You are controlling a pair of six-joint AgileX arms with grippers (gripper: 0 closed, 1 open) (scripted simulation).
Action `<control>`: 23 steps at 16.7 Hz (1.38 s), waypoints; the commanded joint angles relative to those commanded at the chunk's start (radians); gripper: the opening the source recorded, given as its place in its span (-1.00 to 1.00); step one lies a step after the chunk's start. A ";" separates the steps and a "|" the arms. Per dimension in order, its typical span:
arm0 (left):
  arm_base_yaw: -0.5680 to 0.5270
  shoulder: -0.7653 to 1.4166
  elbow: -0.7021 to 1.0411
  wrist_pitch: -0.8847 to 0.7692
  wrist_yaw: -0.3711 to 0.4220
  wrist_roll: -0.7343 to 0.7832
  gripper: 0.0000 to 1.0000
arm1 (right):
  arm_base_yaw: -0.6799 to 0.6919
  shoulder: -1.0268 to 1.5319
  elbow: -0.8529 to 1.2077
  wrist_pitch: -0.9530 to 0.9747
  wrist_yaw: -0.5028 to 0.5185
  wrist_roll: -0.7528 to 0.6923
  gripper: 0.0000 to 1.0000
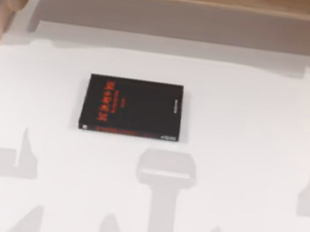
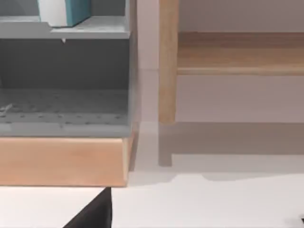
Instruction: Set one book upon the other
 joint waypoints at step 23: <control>0.305 1.708 1.183 0.527 0.321 -0.002 1.00 | 0.000 0.000 0.000 0.000 0.000 0.000 1.00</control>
